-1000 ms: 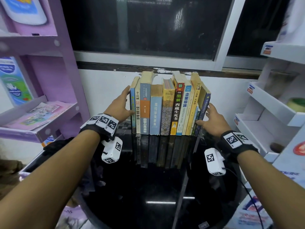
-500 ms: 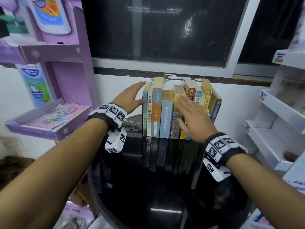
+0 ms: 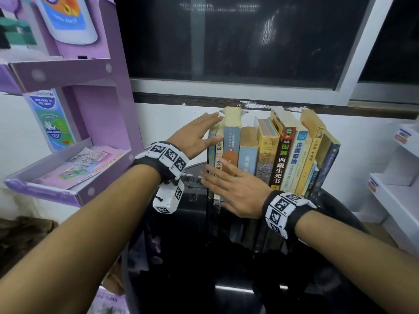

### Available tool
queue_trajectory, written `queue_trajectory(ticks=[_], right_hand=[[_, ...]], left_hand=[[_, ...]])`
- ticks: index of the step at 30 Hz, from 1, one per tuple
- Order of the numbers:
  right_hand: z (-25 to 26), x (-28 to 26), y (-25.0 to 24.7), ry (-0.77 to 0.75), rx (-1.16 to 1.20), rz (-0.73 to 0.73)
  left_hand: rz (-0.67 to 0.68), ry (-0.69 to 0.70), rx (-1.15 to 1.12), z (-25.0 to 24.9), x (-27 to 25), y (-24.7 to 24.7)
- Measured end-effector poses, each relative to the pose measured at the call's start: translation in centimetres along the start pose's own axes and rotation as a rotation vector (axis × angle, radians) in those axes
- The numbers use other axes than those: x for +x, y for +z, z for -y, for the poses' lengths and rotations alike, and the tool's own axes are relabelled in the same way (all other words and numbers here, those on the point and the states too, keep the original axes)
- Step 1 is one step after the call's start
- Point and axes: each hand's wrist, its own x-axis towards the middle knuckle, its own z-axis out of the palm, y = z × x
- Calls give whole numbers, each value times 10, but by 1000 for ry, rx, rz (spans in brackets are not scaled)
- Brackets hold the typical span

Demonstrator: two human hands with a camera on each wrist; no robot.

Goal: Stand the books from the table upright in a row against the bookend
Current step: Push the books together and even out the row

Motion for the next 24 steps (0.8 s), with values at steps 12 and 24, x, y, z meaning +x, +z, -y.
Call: queue_trajectory(ticks=[12, 24], right_hand=[[-21, 11, 40, -74, -79, -20], [-25, 13, 44, -98, -102, -15]], left_hand=[[-69, 92, -79, 29, 6, 27], [-130, 145, -107, 31, 5, 28]])
